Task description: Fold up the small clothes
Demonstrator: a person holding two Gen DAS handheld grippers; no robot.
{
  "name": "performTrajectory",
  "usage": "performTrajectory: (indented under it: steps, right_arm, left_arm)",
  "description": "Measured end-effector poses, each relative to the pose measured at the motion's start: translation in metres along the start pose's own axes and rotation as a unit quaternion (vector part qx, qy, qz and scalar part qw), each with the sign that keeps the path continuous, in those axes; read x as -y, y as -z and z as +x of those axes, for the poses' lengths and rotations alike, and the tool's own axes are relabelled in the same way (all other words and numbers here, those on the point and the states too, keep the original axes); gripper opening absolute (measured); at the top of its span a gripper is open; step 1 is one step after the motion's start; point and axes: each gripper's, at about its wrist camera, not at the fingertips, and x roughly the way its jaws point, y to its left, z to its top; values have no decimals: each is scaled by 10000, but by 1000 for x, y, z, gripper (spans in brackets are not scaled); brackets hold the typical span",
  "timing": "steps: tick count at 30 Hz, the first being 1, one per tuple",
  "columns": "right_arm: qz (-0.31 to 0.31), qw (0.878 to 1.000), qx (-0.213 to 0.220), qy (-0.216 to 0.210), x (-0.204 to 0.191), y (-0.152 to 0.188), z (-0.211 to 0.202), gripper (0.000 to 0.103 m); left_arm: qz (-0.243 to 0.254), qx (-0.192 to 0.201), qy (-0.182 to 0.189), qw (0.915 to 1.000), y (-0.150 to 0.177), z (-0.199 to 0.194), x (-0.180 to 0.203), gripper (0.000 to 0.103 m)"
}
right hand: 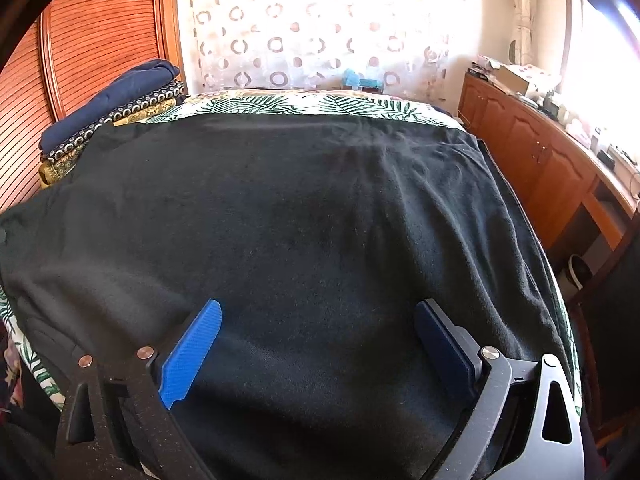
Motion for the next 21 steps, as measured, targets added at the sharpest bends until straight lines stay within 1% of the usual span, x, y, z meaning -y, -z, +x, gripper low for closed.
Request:
performTrajectory:
  steps: [3, 6, 9, 11, 12, 14, 15, 17, 18, 21]
  right_arm:
    - [33, 10000, -36, -6, 8, 0, -7, 98]
    - [0, 9999, 140, 24, 19, 3, -22, 97]
    - [142, 9996, 240, -92, 35, 10, -37, 92]
    - [279, 9989, 309, -218, 46, 15, -48, 81]
    - [320, 9986, 335, -254, 51, 18, -53, 79]
    - [361, 9982, 397, -253, 60, 24, -63, 68]
    - [371, 9981, 428, -246, 63, 28, -67, 66]
    - [416, 9976, 491, -253, 72, 34, -76, 55]
    - [445, 9974, 514, -258, 74, 37, -79, 53]
    - [531, 9967, 566, -253, 84, 43, -87, 44]
  left_arm:
    - [137, 145, 215, 9996, -17, -2, 16, 5]
    - [343, 241, 488, 9979, -38, 3, 40, 5]
    - [594, 268, 740, 9951, -53, 14, 68, 5]
    - [779, 262, 903, 9925, -62, 23, 87, 5]
    - [851, 263, 981, 9912, -65, 26, 96, 5]
    - [957, 232, 1151, 9885, -74, 34, 111, 5]
    - [1012, 211, 1246, 9868, -78, 38, 121, 5]
    - [1138, 170, 1417, 9832, -86, 46, 141, 5]
    - [1193, 172, 1463, 9819, -90, 49, 149, 5]
    - [1328, 178, 1632, 9775, -101, 54, 170, 5]
